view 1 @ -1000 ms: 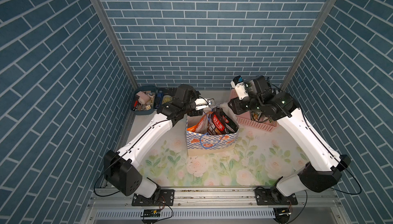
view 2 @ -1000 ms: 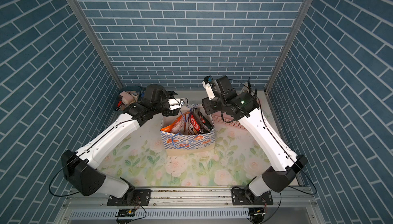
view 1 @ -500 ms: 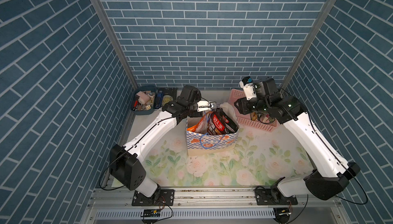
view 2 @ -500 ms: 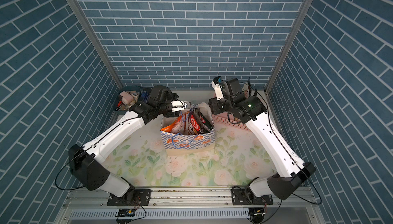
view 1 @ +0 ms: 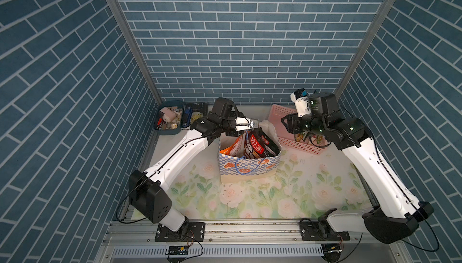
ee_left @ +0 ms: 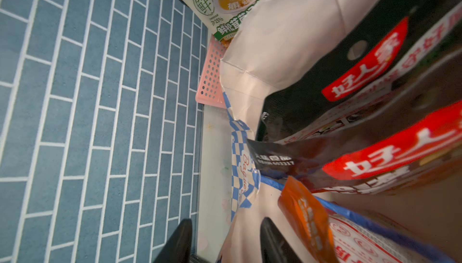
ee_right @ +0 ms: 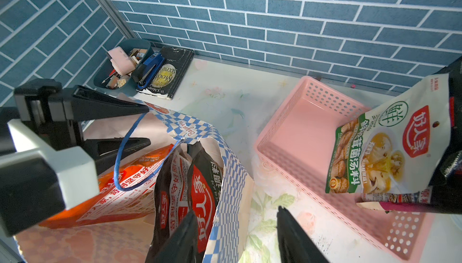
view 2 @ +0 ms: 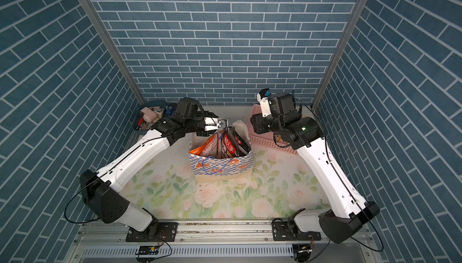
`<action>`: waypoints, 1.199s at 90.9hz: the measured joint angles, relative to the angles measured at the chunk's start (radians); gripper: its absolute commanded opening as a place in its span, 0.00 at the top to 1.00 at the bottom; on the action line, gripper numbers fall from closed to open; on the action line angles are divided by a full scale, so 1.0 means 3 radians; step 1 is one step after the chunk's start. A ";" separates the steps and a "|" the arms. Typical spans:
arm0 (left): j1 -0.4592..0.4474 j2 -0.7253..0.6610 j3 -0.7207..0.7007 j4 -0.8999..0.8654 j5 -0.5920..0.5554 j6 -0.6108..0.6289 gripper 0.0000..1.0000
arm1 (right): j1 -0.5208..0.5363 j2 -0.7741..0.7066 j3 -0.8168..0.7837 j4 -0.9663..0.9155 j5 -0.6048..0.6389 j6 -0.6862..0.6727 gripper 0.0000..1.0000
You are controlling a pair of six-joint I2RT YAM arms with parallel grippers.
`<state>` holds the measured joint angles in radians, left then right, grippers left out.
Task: Place the condiment packets inside the bag
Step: Adjust the paper bag at the center of the board.
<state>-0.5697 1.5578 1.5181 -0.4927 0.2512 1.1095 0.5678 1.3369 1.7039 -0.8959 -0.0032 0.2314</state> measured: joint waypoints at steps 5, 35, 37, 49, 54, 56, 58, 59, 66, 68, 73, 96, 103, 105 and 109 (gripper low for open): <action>-0.0001 0.0020 0.0000 -0.0014 0.0031 0.0009 0.82 | -0.0005 -0.0001 0.0000 0.0000 -0.0004 0.0000 0.46; 0.0000 0.0018 -0.0014 0.0145 0.0057 -0.0392 1.00 | -0.0177 -0.0041 -0.0169 0.0060 -0.0019 0.0053 0.47; 0.0003 0.0010 -0.0014 0.0179 0.0043 -0.0481 1.00 | -0.0214 -0.0041 -0.0183 0.0065 -0.0031 0.0058 0.47; 0.0047 -0.0050 -0.0014 0.0429 -0.0071 -0.1101 1.00 | -0.0430 -0.0028 -0.0212 0.0084 -0.0057 0.0088 0.47; 0.0078 -0.0067 -0.0004 0.0483 -0.0107 -0.1399 1.00 | -0.0520 -0.0009 -0.0212 0.0106 -0.0064 0.0088 0.47; 0.0092 -0.0069 0.0005 0.0491 -0.0125 -0.1508 1.00 | -0.0554 0.0003 -0.0212 0.0113 -0.0066 0.0088 0.47; 0.0106 -0.0069 0.0020 0.0493 -0.0139 -0.1628 1.00 | -0.0589 0.0017 -0.0212 0.0121 -0.0067 0.0088 0.47; 0.0112 -0.0069 0.0027 0.0493 -0.0146 -0.1681 1.00 | -0.0604 0.0024 -0.0212 0.0123 -0.0066 0.0088 0.47; 0.0158 -0.0053 0.0098 0.0477 -0.0178 -0.2080 1.00 | -0.0730 0.0090 -0.0212 0.0145 -0.0066 0.0088 0.47; 0.0172 -0.0041 0.0141 0.0455 -0.0186 -0.2199 1.00 | -0.0767 0.0111 -0.0212 0.0150 -0.0067 0.0088 0.47; 0.0196 0.0009 0.0247 0.0407 -0.0216 -0.2450 1.00 | -0.0853 0.0163 -0.0212 0.0159 -0.0067 0.0088 0.46; 0.0373 0.0369 0.0787 0.0078 -0.0240 -0.3604 1.00 | -0.1116 0.0441 -0.0212 0.0202 -0.0069 0.0086 0.46; 0.0481 0.0387 0.0790 0.0056 -0.0167 -0.3852 0.97 | -0.1153 0.0507 -0.0223 0.0221 -0.0074 0.0086 0.46; 0.0504 0.0387 0.0787 0.0056 -0.0155 -0.3900 0.94 | -0.1158 0.0515 -0.0229 0.0228 -0.0078 0.0086 0.46; 0.0539 0.0380 0.0769 0.0074 -0.0112 -0.3966 0.93 | -0.1167 0.0523 -0.0247 0.0242 -0.0090 0.0085 0.46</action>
<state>-0.4080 1.6718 1.7489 -0.4706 0.2176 -0.0803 0.2176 1.4937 1.6299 -0.8234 -0.0303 0.2569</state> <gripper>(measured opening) 0.068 0.538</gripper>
